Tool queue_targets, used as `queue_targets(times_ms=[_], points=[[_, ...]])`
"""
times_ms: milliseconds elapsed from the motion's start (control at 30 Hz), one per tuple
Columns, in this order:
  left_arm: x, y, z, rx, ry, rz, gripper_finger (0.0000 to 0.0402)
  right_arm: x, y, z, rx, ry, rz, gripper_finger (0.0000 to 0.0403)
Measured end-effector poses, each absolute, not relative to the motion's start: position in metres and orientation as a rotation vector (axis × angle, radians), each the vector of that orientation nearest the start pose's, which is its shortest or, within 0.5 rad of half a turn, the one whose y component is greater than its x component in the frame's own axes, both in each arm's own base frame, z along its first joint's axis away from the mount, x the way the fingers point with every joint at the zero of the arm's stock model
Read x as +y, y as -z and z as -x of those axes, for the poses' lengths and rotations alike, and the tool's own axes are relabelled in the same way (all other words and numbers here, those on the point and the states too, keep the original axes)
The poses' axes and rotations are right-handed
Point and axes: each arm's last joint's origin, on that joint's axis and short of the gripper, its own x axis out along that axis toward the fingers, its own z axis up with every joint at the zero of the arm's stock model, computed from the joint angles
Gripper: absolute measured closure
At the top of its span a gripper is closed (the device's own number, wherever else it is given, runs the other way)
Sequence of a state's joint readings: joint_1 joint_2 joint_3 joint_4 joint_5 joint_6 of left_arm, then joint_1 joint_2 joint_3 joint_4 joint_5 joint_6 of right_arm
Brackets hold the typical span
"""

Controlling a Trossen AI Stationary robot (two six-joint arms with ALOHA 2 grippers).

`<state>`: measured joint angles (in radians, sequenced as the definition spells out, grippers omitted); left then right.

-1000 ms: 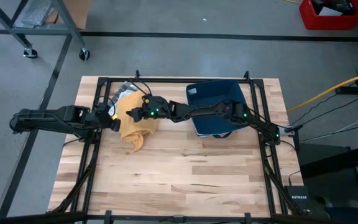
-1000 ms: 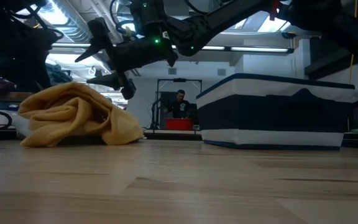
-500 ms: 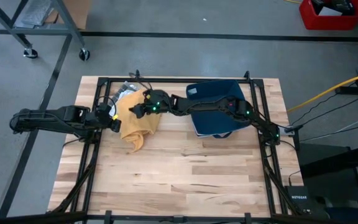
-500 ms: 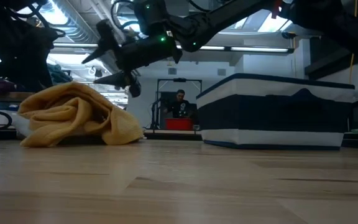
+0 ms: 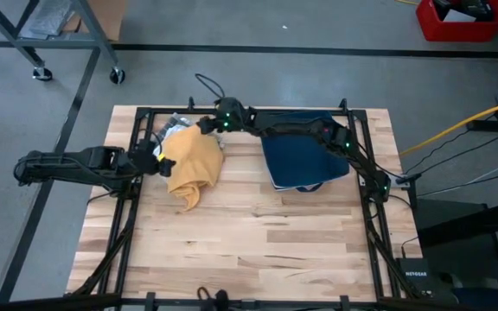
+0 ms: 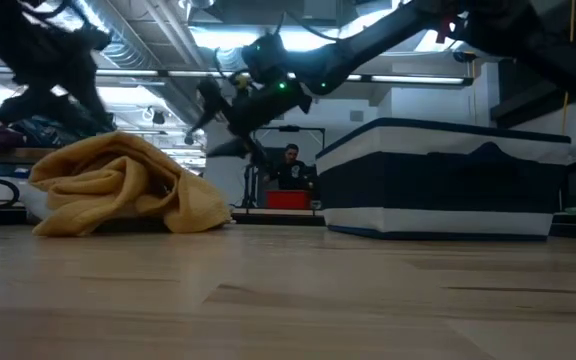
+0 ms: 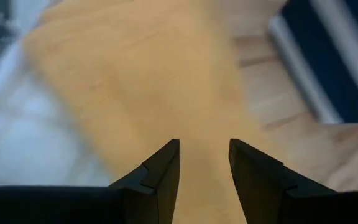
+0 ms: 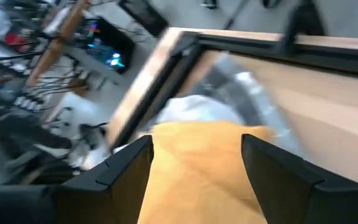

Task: Fold towel
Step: Put the stacked folded towels into the blue laundry organizer

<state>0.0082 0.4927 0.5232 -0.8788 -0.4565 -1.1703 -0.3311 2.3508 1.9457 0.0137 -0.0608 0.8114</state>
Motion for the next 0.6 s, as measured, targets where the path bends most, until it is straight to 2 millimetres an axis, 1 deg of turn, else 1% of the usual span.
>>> queue_targets(times_ms=[133,233,400,600], points=[[0.014,-0.234,-0.102,0.367,-0.798,0.880,0.0271,-0.191,-0.205,-0.505,0.315,0.500,-0.883,0.0150],[0.016,-0.233,-0.111,0.333,-0.829,0.819,0.0271,-0.196,-0.197,-0.501,0.369,0.559,-0.884,0.0150],[0.020,-0.217,-0.126,0.410,-0.912,0.763,0.0271,-0.195,-0.177,-0.502,0.437,0.568,-0.889,0.0150],[0.027,-0.199,-0.142,0.548,-1.010,0.690,0.0271,-0.195,-0.176,-0.503,0.440,0.560,-0.878,0.0150]])
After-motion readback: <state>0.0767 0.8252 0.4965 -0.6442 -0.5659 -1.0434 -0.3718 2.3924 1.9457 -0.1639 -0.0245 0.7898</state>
